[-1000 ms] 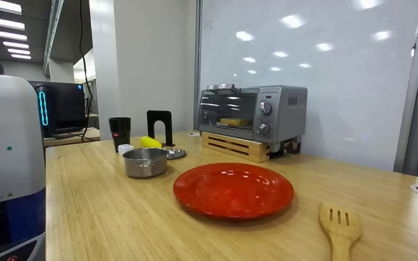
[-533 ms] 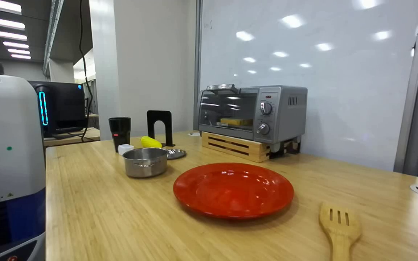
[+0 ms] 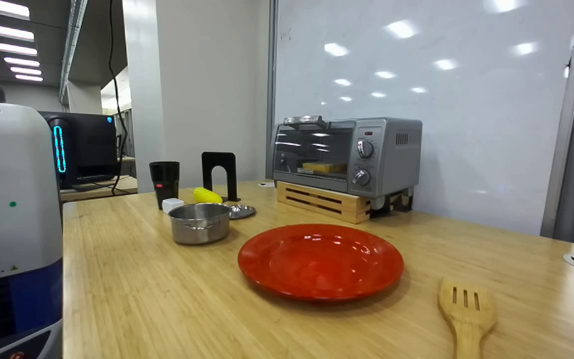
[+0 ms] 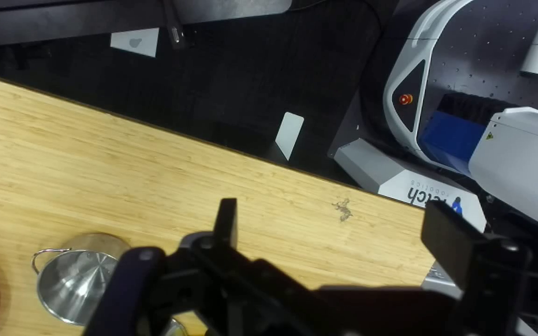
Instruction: Open the oven door and take the slice and put it on the plate
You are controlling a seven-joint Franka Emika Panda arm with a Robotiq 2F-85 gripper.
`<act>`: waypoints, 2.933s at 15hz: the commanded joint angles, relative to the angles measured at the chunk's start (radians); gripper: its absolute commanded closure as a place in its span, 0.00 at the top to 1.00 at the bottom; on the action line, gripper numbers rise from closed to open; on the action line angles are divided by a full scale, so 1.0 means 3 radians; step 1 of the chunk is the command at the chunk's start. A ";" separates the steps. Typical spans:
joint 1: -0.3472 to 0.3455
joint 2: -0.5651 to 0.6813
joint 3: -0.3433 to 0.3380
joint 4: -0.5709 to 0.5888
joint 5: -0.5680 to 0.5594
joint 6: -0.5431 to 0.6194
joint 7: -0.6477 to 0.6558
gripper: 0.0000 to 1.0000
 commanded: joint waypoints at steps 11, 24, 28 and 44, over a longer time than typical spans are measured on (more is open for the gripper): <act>-0.0561 0.1038 -0.1165 0.0464 -0.0996 0.0284 -0.1946 1.00; -0.0741 0.2018 -0.1121 0.1398 -0.2135 0.0334 -0.1922 1.00; -0.0785 0.2166 -0.1208 0.1607 -0.2172 0.0536 -0.2168 1.00; -0.0889 0.3499 -0.1398 0.2543 -0.3789 0.2419 -0.2565 1.00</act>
